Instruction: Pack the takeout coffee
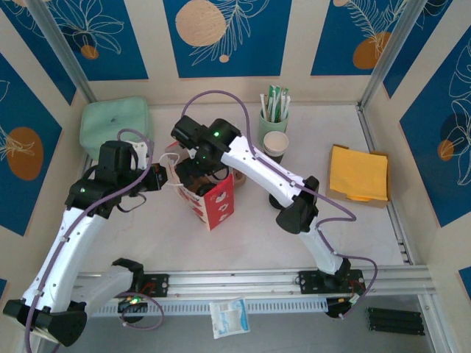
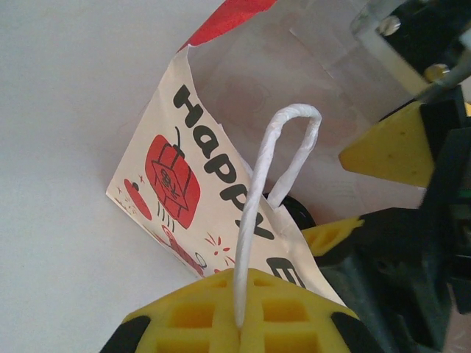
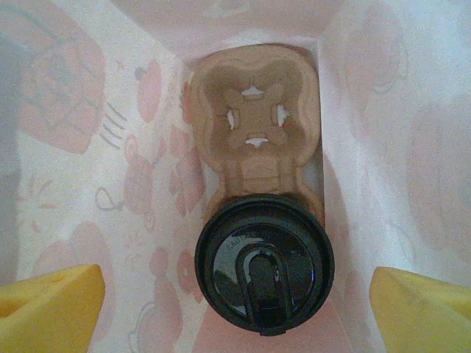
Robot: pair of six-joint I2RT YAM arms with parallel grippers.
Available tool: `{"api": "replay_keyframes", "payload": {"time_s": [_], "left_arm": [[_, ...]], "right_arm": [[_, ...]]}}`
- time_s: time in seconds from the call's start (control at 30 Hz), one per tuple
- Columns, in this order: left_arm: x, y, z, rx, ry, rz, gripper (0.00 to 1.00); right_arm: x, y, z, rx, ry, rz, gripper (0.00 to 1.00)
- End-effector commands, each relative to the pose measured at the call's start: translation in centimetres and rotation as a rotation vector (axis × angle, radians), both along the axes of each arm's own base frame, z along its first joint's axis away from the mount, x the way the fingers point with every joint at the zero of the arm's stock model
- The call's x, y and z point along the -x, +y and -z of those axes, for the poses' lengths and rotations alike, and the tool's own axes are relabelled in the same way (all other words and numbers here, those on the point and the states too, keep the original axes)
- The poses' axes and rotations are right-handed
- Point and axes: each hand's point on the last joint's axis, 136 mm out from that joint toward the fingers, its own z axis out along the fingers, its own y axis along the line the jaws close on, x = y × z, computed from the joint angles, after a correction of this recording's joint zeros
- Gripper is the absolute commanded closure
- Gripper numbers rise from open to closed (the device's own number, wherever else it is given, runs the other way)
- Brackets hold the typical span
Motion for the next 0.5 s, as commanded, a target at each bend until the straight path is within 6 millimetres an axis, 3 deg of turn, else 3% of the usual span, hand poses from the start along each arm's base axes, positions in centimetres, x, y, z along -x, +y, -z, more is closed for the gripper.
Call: {"api": "replay_keyframes", "payload": {"time_s": [0.0,0.47], "left_arm": [[0.1,0.3,0.4,-0.023,0.006,0.007,0.95],[0.0,0.3,0.3,-0.017,0.002,0.006,0.94]], "right_arm": [[1.8,-0.2,-3.1,-0.056,-0.001,-0.036,0.08],[4.0,-0.9,-6.4,-0.108,-0.013,-0.063,0.19]]}}
